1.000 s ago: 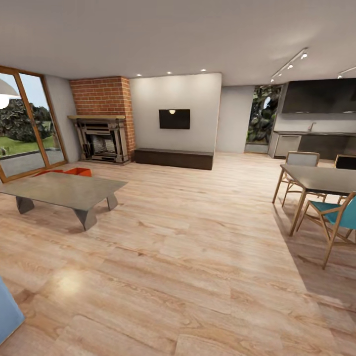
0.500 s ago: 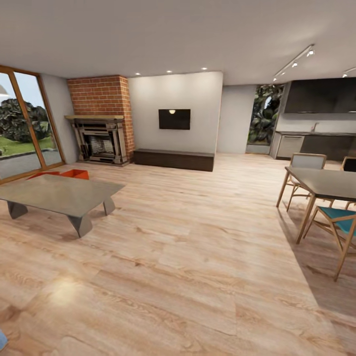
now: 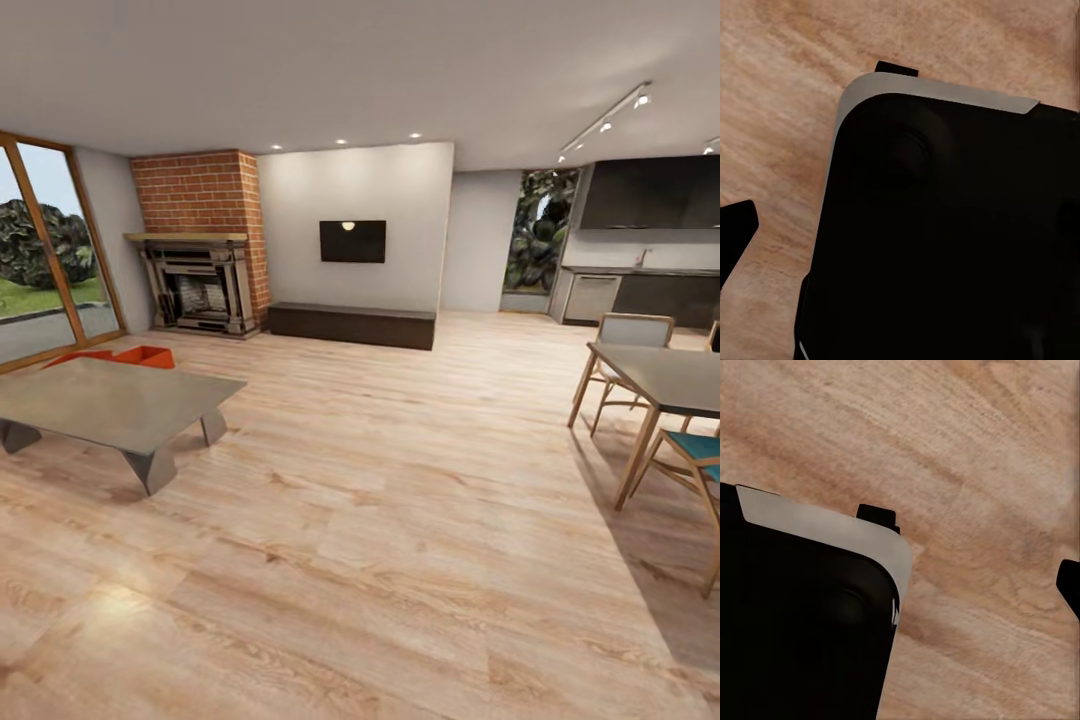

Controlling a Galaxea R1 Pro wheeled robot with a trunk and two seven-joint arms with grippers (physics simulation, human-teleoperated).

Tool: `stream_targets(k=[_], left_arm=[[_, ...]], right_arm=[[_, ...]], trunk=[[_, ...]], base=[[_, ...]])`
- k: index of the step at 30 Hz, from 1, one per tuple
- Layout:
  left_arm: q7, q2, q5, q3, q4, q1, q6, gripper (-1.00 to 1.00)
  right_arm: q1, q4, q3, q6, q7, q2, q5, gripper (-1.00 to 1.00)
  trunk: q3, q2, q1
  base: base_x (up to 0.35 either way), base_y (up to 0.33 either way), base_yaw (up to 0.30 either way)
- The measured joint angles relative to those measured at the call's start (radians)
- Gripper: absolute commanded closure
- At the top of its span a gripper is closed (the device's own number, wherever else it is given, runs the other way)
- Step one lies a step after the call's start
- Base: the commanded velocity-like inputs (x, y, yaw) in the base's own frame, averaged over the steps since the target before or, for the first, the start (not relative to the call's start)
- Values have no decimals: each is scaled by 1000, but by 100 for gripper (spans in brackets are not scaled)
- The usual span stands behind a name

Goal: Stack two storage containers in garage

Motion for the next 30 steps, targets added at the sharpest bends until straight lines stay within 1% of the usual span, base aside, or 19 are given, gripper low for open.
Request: stream_targets(k=[30], left_arm=[[1,0,0,1,-2,0,-3,-100]], right_arm=[[0,0,0,0,0,0,-1,-100]], trunk=[[0,0,0]], base=[[324,0,0]])
